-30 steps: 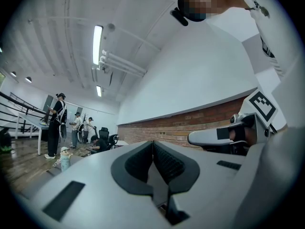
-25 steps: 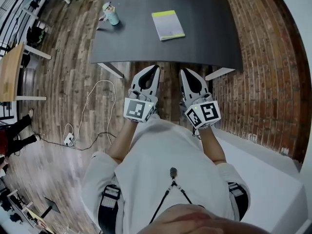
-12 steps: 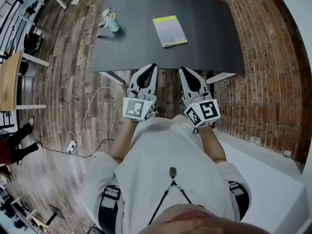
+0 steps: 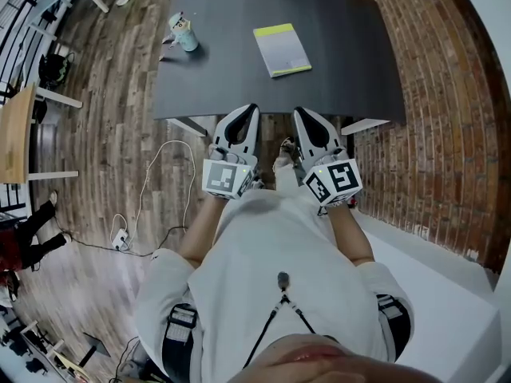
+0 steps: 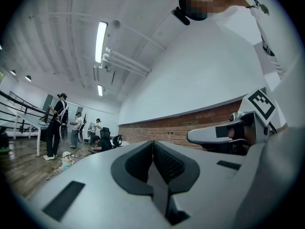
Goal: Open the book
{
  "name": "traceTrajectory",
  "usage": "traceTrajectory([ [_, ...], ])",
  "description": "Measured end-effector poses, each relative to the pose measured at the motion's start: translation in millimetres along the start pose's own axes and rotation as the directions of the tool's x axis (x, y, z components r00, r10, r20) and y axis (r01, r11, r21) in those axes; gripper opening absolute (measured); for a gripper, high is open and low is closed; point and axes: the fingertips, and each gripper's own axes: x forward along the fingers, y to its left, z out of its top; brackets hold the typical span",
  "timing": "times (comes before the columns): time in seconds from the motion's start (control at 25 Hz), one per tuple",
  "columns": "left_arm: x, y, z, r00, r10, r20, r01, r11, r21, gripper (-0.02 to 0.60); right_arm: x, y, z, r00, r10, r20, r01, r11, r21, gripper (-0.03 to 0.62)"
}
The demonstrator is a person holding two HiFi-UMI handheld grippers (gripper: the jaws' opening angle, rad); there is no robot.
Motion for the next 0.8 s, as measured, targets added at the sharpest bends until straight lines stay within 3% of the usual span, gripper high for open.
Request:
traceTrajectory([
  [0.48, 40.0, 34.4, -6.6, 1.000, 0.024, -0.020, -0.024, 1.000, 0.011, 0.023, 56.0, -23.1, 1.5, 0.999, 0.041, -0.010, -0.041, 0.999, -0.004, 0.037],
  [0.8, 96.5, 50.3, -13.7, 0.999, 0.019, -0.033, -0.018, 1.000, 0.017, 0.023, 97.2, -73.1, -0.9, 0.998, 0.030, -0.057, -0.030, 1.000, 0.003, 0.037],
])
